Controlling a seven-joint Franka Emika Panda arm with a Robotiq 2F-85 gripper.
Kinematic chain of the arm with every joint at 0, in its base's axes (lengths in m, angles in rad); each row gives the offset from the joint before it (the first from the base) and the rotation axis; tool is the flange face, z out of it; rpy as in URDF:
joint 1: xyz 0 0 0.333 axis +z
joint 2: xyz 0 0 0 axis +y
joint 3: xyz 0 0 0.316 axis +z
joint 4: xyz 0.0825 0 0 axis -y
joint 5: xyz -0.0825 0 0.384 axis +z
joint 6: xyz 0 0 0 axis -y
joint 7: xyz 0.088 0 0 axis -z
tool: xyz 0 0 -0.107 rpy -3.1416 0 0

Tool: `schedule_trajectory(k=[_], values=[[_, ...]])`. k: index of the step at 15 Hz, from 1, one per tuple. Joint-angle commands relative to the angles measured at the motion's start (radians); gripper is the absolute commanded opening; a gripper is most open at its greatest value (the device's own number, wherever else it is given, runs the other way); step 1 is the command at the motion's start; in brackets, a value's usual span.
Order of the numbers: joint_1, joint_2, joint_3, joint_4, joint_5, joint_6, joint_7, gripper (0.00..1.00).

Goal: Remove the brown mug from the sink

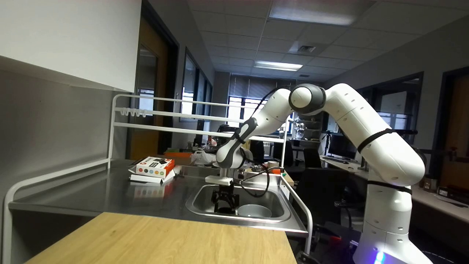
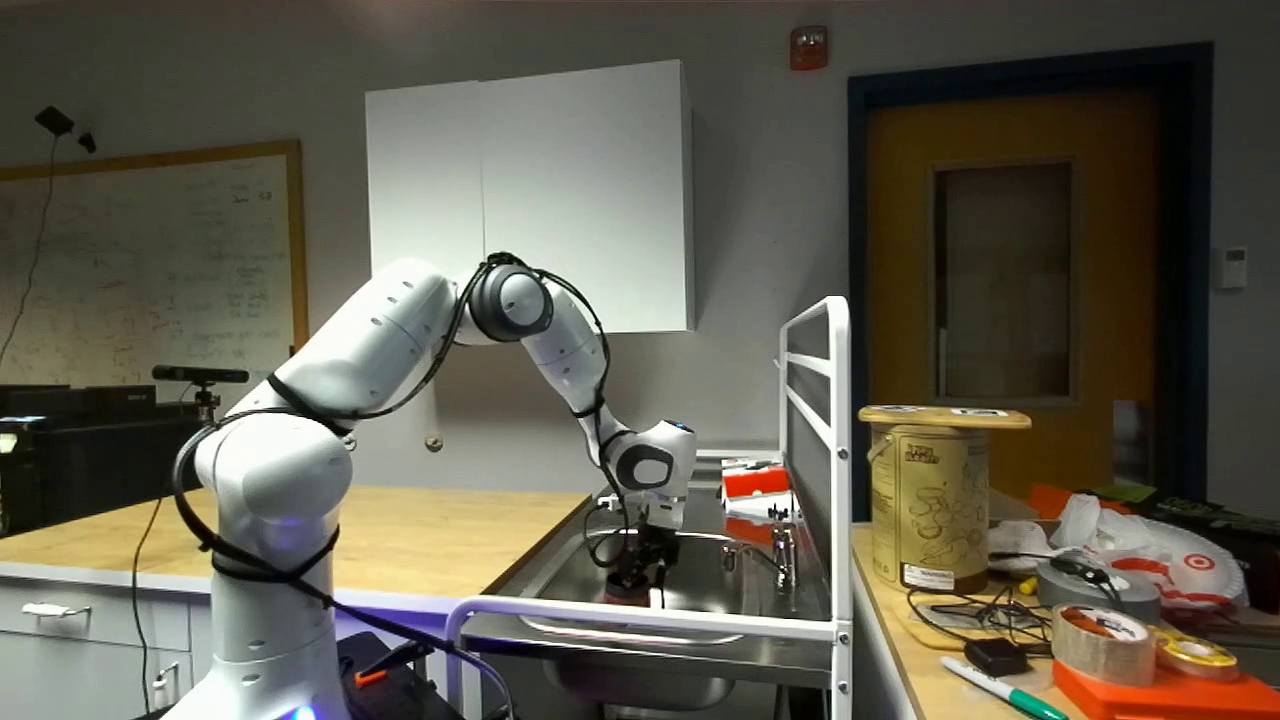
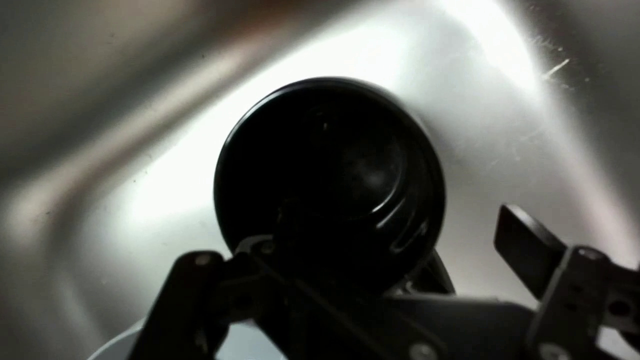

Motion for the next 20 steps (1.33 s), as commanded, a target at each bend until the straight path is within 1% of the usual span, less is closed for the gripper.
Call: schedule_trajectory(k=[1, 2, 3, 5, 6, 8, 9, 10, 11, 12, 13, 14, 16, 20], values=[[-0.003, 0.019, 0.003, -0.029, 0.004, 0.044, 0.012, 0.75], [-0.003, 0.025, 0.003, -0.035, 0.005, 0.055, 0.012, 0.69], [-0.002, 0.028, 0.002, -0.039, 0.003, 0.061, 0.011, 0.60], [0.005, 0.017, -0.003, -0.042, -0.007, 0.060, 0.012, 0.48], [0.008, 0.008, -0.004, -0.044, -0.011, 0.058, 0.013, 0.39], [0.016, -0.015, -0.002, -0.049, -0.016, 0.059, 0.015, 0.26], [0.022, -0.025, -0.002, -0.050, -0.018, 0.060, 0.016, 0.17], [0.027, -0.037, -0.002, -0.050, -0.021, 0.065, 0.017, 0.10], [0.032, -0.049, -0.002, -0.053, -0.025, 0.065, 0.018, 0.06], [0.037, -0.060, -0.002, -0.053, -0.027, 0.062, 0.018, 0.09], [0.041, -0.068, -0.002, -0.050, -0.028, 0.063, 0.019, 0.03], [0.045, -0.078, -0.003, -0.050, -0.032, 0.065, 0.019, 0.02], [0.053, -0.096, -0.007, -0.046, -0.039, 0.058, 0.023, 0.05], [0.058, -0.175, -0.019, -0.064, -0.069, 0.051, 0.022, 0.06]])
